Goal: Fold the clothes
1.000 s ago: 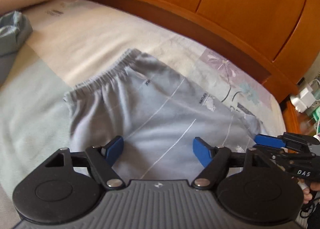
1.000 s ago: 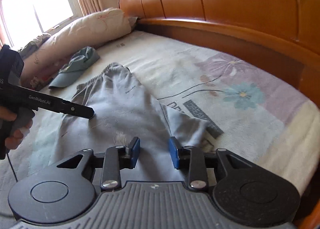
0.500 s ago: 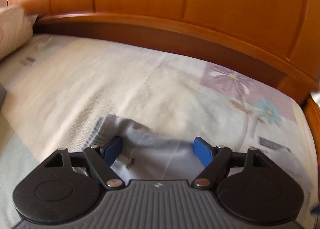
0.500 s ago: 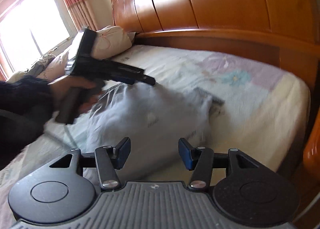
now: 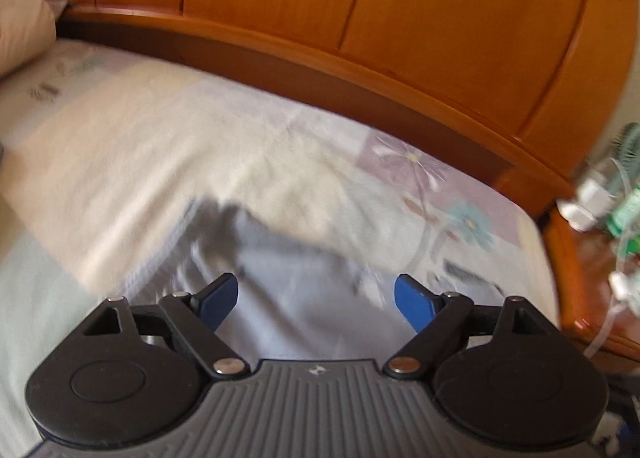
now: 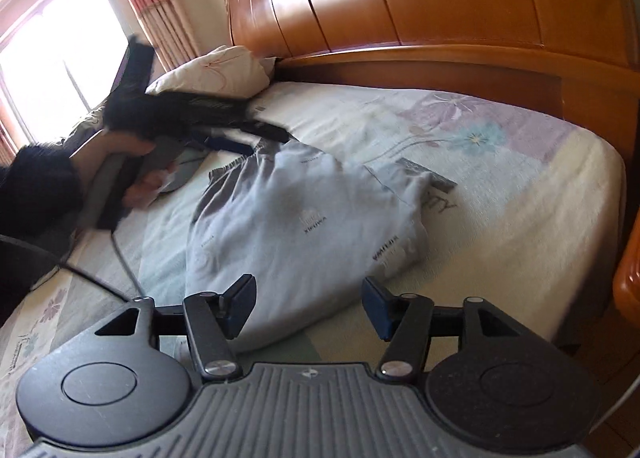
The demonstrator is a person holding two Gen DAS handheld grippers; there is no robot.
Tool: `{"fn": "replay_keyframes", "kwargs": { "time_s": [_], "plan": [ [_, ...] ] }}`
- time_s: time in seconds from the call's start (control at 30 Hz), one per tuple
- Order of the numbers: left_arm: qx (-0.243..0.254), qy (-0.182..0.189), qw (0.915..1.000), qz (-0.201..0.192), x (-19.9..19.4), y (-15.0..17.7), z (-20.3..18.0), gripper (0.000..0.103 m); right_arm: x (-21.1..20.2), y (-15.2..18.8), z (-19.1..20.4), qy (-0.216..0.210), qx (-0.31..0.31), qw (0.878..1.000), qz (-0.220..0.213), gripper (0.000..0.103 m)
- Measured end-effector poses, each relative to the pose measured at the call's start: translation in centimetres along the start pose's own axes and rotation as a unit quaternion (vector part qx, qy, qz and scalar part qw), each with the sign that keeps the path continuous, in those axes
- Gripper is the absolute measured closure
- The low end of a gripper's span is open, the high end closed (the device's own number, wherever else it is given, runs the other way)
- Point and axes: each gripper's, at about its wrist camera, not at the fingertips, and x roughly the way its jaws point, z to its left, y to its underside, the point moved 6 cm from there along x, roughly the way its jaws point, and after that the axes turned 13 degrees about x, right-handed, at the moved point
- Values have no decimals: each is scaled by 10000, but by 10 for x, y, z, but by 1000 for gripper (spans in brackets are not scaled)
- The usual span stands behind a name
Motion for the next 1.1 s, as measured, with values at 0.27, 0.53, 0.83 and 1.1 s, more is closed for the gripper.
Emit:
{"fn": "replay_keyframes", "kwargs": {
  "time_s": [0.27, 0.53, 0.83, 1.1],
  "plan": [
    [-547, -599, 9966, 123, -33, 38, 34, 19, 8, -6, 14, -95, -220, 9996, 120, 37],
    [-72, -1374, 9904, 148, -95, 82, 2, 13, 46, -48, 41, -150, -1145, 9933, 97, 32],
    [-671, -1737, 9816, 419, -121, 184, -33, 13, 95, -59, 43, 137, -1740, 9841, 317, 31],
    [-1386, -2683, 9533, 47, -171, 229, -35, 13, 98, -58, 39, 344, -2326, 9717, 242, 14]
  ]
}}
